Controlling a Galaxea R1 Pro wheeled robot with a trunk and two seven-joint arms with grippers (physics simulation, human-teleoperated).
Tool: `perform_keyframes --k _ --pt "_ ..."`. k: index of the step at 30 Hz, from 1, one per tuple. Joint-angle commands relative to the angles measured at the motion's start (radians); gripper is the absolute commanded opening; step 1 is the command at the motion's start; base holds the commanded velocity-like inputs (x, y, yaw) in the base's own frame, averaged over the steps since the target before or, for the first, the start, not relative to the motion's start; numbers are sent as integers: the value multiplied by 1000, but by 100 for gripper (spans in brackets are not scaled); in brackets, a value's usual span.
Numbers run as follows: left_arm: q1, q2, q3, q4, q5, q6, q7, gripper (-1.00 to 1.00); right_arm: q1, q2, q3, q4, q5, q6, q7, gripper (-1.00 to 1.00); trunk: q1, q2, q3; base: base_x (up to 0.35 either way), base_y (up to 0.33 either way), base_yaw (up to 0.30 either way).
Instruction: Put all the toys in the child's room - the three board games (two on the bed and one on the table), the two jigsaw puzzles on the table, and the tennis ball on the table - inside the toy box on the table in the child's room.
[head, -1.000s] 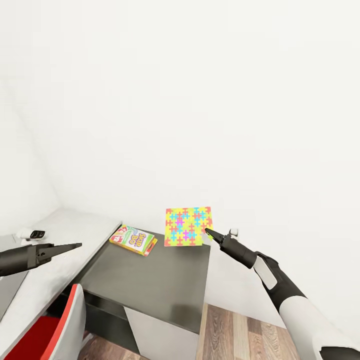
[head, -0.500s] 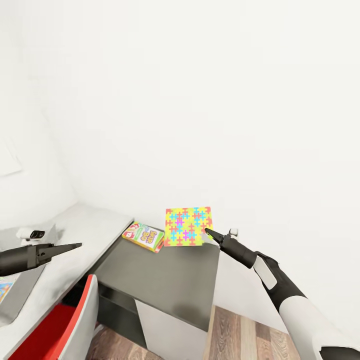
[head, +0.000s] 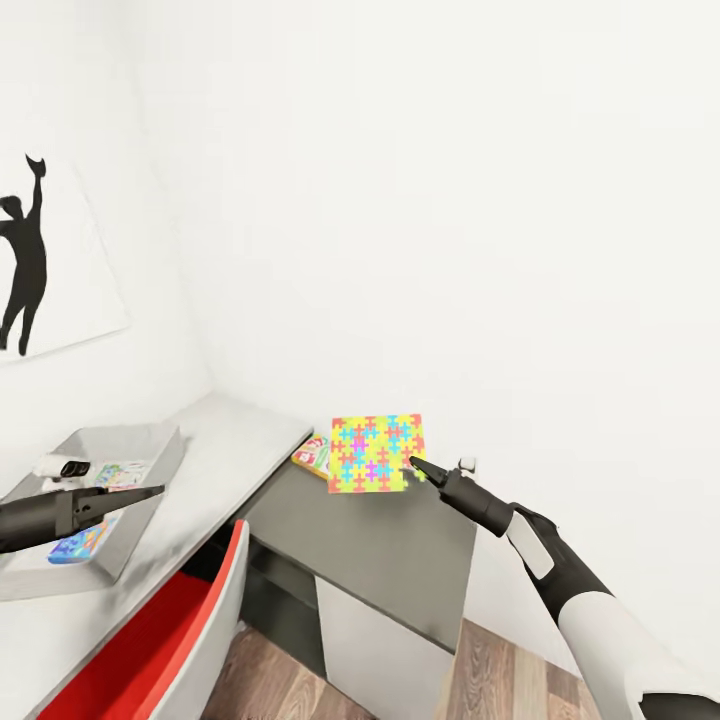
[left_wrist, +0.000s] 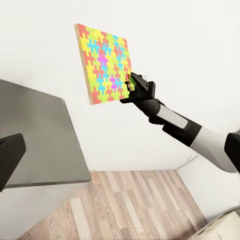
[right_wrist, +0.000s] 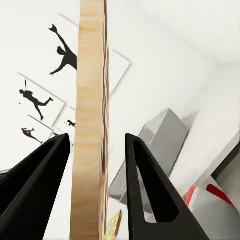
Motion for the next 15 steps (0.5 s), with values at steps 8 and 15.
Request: perform_keyframes --k 8,15 --pt "-1 1 1 0 -2 10 -4 100 -1 -1 0 0 -6 10 2 -100 1 -2 4 -24 8 255" --pt "-1 1 2 0 -2 10 -4 100 -1 -1 0 0 -5 10 2 -100 1 -2 10 -1 0 255"
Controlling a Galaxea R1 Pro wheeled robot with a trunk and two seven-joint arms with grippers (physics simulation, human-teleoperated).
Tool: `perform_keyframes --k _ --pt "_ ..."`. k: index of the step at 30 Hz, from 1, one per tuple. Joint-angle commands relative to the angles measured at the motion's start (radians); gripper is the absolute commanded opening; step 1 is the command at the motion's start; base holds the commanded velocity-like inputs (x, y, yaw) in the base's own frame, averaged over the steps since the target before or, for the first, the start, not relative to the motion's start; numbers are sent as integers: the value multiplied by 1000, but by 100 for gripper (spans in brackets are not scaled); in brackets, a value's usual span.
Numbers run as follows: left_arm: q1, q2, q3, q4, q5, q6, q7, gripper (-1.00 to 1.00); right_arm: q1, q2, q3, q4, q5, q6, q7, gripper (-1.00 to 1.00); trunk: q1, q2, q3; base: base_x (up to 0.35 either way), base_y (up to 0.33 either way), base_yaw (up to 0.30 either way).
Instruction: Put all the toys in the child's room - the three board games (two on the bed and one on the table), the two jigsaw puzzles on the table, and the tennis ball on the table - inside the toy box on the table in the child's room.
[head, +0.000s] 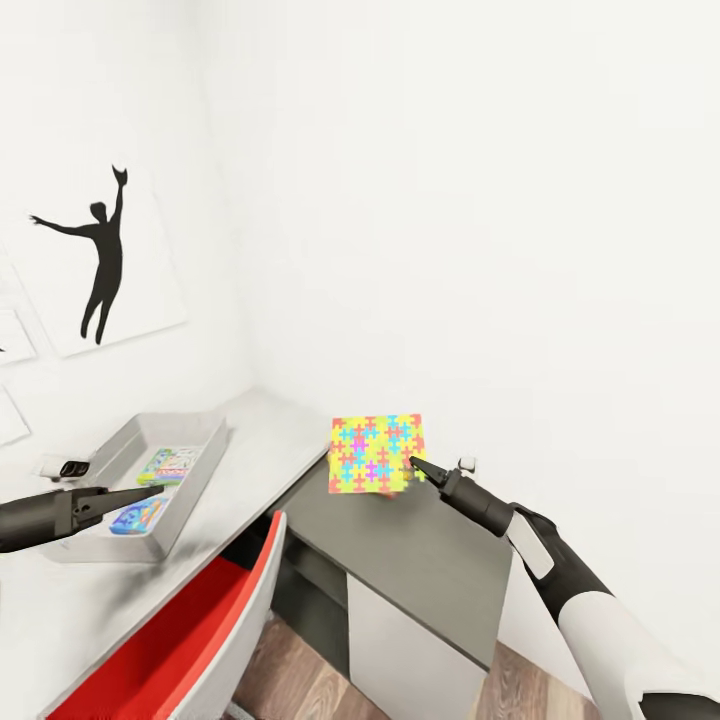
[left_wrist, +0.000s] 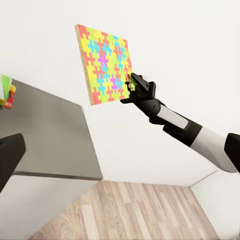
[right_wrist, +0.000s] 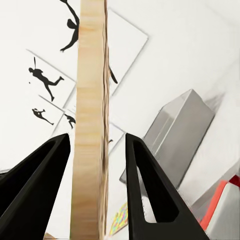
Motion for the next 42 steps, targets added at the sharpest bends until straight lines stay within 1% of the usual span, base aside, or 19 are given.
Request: perform_keyframes --k 1,30,42 --pt "-1 0 0 0 -1 11 -4 100 -1 0 0 0 -7 10 2 -100 1 -2 -1 0 0 255" --pt "-1 -3 -2 5 -3 9 -4 100 -1 0 2 0 -6 10 1 -100 1 -2 22 0 0 255" --pt "0 -8 0 16 -2 6 -4 100 -1 0 1 1 -6 10 1 -100 1 -2 31 0 0 255"
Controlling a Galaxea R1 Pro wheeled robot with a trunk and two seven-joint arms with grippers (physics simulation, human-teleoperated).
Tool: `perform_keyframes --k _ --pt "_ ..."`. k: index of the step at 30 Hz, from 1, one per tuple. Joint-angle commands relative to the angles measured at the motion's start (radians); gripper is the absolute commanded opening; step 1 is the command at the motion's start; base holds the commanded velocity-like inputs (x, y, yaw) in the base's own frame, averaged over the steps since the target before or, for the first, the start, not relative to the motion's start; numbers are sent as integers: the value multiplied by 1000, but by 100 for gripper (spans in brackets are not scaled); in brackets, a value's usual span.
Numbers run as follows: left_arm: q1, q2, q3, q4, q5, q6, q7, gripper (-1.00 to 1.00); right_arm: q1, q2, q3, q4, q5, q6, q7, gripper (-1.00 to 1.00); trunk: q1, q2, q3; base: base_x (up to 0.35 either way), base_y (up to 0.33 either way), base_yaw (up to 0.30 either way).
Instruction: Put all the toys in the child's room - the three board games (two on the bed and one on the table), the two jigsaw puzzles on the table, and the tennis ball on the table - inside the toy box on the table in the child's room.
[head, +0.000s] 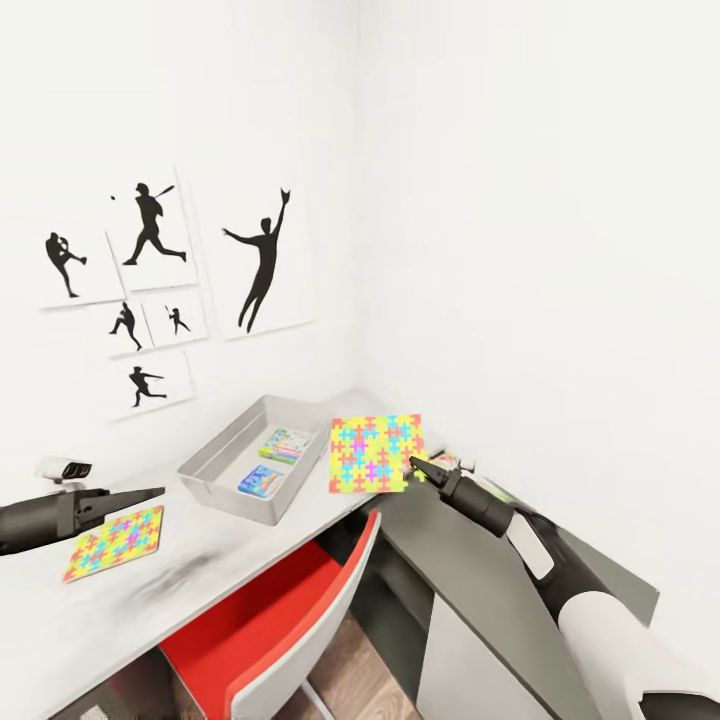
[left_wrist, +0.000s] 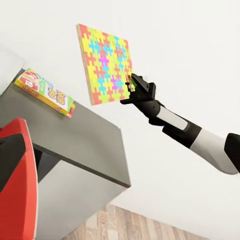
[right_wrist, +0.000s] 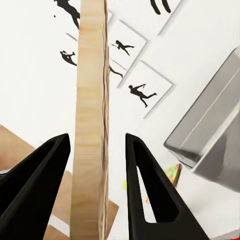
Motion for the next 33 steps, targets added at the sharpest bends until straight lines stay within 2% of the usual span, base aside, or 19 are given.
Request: perform_keyframes --k 1,8,33 --pt "-2 -1 0 1 -2 10 -4 100 -1 0 0 0 -7 10 2 -100 1 -2 -2 0 0 254" --pt "-1 -1 0 3 -3 10 -4 100 0 0 1 0 -7 10 2 -100 1 -2 0 -9 24 93" --pt "-1 -2 0 4 -3 9 -4 100 -1 1 2 -1 -8 6 0 -100 1 -2 0 -18 66 2"
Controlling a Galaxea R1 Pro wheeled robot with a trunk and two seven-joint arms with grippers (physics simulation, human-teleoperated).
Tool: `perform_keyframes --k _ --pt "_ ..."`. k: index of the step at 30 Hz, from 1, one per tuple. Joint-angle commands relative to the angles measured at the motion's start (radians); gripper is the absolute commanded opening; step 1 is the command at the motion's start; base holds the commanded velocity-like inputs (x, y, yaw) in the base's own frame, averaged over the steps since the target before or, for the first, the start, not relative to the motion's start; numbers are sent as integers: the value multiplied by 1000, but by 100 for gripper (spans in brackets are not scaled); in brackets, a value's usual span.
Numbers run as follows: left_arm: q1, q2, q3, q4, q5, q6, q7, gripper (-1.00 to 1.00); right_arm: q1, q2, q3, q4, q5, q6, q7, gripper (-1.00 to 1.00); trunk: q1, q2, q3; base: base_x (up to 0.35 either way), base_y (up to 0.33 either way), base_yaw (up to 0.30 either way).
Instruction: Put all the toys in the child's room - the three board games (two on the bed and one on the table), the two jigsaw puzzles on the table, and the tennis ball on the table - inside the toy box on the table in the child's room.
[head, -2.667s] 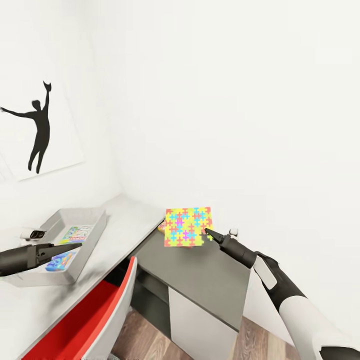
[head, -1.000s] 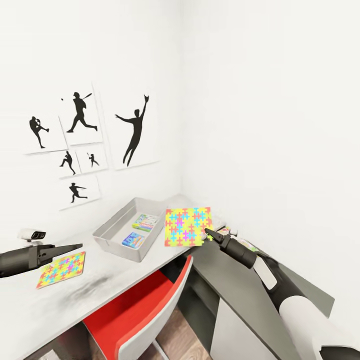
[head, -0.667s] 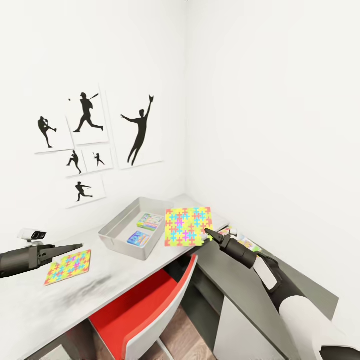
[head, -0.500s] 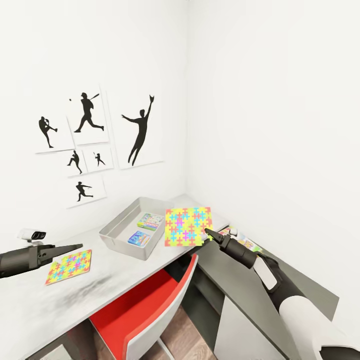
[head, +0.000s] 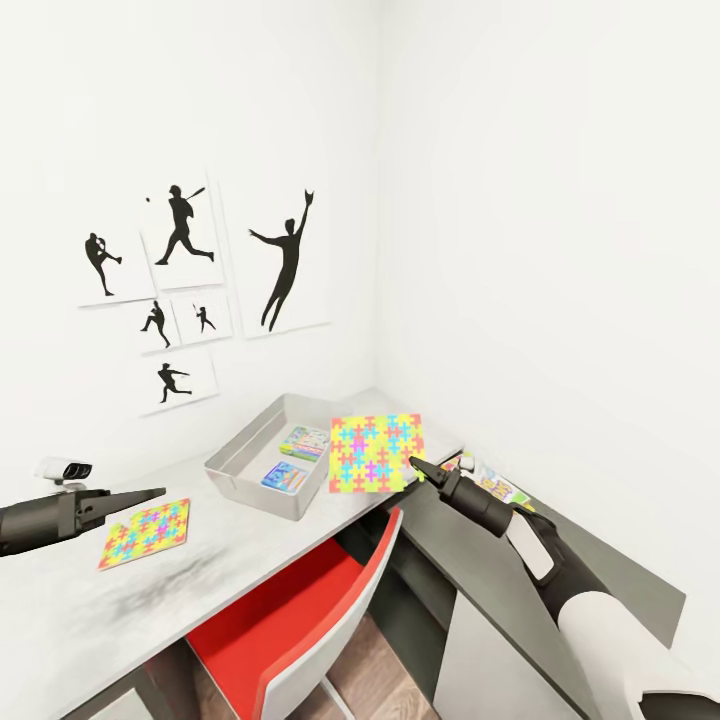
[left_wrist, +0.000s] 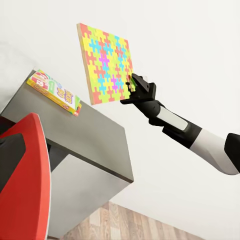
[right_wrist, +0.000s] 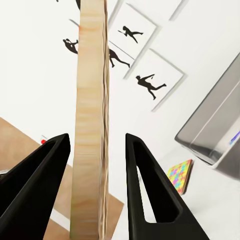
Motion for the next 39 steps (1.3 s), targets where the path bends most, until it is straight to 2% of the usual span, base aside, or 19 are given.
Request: perform_keyframes --k 1,19,28,39 --pt "-1 0 0 0 -1 11 -4 100 -1 0 1 0 -6 6 2 -100 1 -2 -3 0 2 26" --pt "-1 -1 -1 0 -1 11 -4 100 -1 0 8 -1 -4 0 1 -100 1 -2 -23 -7 113 130" --pt "-1 -2 -1 0 -1 11 -4 100 -1 -1 8 -1 -4 0 2 -100 1 -2 -34 118 18 152" --pt "-1 -3 -2 0 -2 10 -4 100 -2 -1 6 0 -4 -1 9 -100 1 -2 -37 251 -19 22"
